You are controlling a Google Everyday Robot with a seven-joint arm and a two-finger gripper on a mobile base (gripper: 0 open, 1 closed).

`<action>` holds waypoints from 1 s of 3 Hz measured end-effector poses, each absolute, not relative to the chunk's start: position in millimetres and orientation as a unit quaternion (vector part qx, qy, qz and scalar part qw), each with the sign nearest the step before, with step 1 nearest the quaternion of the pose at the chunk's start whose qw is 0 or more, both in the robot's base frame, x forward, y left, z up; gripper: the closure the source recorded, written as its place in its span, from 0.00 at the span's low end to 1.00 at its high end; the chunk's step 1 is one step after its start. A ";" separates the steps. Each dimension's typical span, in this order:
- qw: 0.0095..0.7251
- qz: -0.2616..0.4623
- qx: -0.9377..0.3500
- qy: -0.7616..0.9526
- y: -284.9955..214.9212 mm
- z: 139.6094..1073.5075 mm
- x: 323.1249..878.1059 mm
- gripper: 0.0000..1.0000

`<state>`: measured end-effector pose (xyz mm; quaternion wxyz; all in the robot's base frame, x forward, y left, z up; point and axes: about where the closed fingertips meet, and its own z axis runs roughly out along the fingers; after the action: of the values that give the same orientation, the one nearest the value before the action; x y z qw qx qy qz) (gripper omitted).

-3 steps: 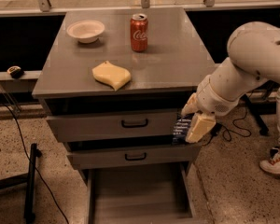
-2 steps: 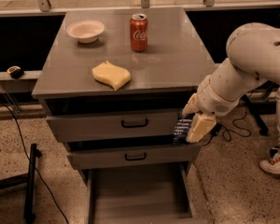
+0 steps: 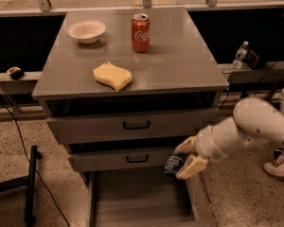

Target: Place rxbar blueberry into bottom drawer

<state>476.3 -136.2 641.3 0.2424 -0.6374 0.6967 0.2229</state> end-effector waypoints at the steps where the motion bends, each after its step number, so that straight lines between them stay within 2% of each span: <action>1: 0.243 0.288 -0.618 0.690 -124.9 560.5 452.6 1.00; 3: 0.250 0.322 -0.623 0.668 -107.9 517.8 442.5 1.00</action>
Offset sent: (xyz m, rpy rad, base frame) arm -0.0394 0.0403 -0.1574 0.2204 0.1109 0.1054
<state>442.5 -107.9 517.8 0.2496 -0.6233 0.6676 0.3217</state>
